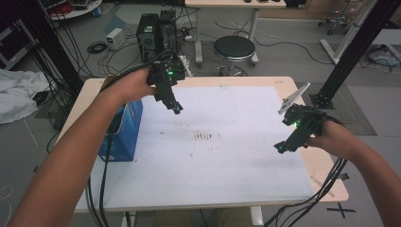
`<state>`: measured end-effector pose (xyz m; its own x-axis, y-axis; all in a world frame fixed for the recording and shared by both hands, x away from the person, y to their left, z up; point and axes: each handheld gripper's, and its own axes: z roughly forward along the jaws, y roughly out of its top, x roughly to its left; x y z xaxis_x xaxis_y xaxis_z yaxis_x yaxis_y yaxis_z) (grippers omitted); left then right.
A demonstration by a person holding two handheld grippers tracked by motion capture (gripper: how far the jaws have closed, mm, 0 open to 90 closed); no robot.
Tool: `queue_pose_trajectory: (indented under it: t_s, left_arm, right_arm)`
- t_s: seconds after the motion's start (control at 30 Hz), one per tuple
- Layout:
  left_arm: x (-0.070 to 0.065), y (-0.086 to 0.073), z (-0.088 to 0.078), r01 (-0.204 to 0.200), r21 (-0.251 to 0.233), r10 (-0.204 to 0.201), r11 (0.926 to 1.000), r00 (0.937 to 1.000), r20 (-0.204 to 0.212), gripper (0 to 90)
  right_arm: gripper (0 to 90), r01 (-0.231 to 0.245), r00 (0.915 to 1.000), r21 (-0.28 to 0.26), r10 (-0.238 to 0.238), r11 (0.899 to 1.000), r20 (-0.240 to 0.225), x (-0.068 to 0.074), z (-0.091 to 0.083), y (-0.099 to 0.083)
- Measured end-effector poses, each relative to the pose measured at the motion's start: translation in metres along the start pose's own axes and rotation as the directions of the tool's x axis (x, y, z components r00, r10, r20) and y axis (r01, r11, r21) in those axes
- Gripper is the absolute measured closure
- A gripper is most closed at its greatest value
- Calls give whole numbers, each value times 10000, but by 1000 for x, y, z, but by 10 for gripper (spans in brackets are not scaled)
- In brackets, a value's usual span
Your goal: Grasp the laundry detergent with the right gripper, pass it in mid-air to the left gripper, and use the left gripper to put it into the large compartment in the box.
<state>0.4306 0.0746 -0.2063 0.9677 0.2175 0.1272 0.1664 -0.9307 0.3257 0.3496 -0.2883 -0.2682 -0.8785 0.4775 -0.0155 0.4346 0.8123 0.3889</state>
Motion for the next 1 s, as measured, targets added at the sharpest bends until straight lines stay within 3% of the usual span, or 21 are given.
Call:
queue_pose_trajectory:
  t_s: [0.23, 0.37, 0.57, 1.0]
  left_arm:
    - [-2, 5, 6, -227, 171, 228, 9996, 9997, -16, 46]
    - [0, 6, 8, 261, 155, -256, 9995, 9991, -347, 46]
    - [-3, 6, 9, 72, 77, -71, 9999, 9999, -96, 46]
    - [-5, 5, 13, 6, 335, 4, 9994, 9995, -318, 46]
  right_arm:
    - [11, -17, 10000, -33, 17, 10000, 5, 1, 0, 1]
    - [10, -48, 10000, -25, 48, 10000, 33, 2, 1, 2]
    - [11, -87, 10000, -82, 87, 9999, 41, 2, 0, 4]
    - [10, 51, 10000, -98, -50, 9999, 53, 1, 1, 11]
